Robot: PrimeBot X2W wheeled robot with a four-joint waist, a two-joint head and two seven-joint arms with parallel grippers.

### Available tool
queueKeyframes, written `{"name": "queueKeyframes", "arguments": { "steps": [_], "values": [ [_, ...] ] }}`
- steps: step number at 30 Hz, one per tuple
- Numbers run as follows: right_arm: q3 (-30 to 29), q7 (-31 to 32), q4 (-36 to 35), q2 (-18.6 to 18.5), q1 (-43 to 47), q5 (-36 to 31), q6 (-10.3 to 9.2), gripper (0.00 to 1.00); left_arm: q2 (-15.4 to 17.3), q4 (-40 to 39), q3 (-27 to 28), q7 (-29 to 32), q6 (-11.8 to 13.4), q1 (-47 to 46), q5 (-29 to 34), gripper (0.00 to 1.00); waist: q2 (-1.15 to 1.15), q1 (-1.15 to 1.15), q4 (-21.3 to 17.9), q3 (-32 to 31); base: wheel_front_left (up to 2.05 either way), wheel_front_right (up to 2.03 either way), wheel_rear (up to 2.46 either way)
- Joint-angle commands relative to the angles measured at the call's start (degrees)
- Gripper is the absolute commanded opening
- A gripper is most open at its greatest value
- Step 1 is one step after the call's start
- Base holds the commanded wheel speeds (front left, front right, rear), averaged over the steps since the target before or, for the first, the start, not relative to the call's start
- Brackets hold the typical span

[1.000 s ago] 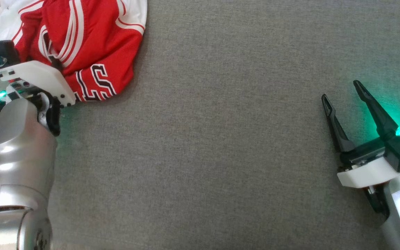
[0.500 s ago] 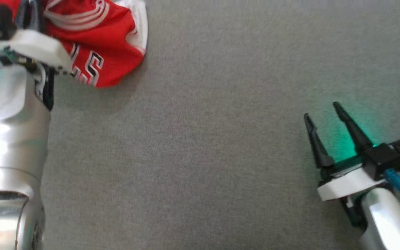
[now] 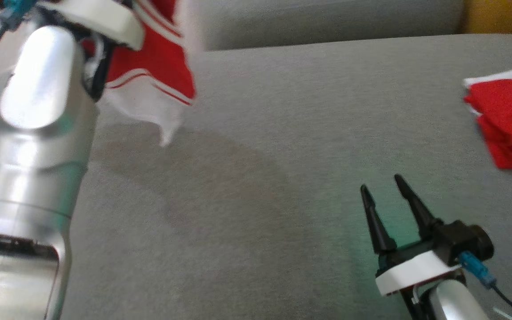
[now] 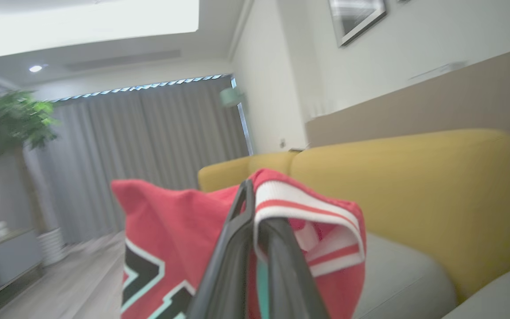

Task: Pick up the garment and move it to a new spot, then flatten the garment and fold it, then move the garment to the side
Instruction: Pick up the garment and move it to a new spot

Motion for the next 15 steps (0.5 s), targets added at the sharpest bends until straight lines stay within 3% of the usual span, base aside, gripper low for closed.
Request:
{"name": "queueKeyframes", "arguments": {
  "steps": [1, 9, 15],
  "values": [
    [1.2, -0.2, -1.6, 0.4, -0.5, 0.5, -0.04, 1.0, 2.1, -3.2, 0.4, 0.5, 0.0, -2.2, -1.1, 0.0, 0.0, 0.01, -5.6, -4.5, 0.0, 0.0, 0.0],
    [1.2, -0.2, -2.5, 1.9, 0.6, 0.6, -0.04, 1.0, 4.1, -17.3, -7.9, 9.9, 0.0, 5.7, -11.7, 0.0, 0.0, 0.01, -13.8, -4.6, 0.0, 0.0, 0.0],
    [2.1, -0.2, -3.1, 2.5, -1.6, 1.2, -0.04, 1.0, 4.0, -15.6, -11.3, 12.5, 0.2, 12.4, -12.9, 0.0, 0.0, 0.01, -17.5, 0.9, 0.0, 0.0, 0.0]
  ]
}}
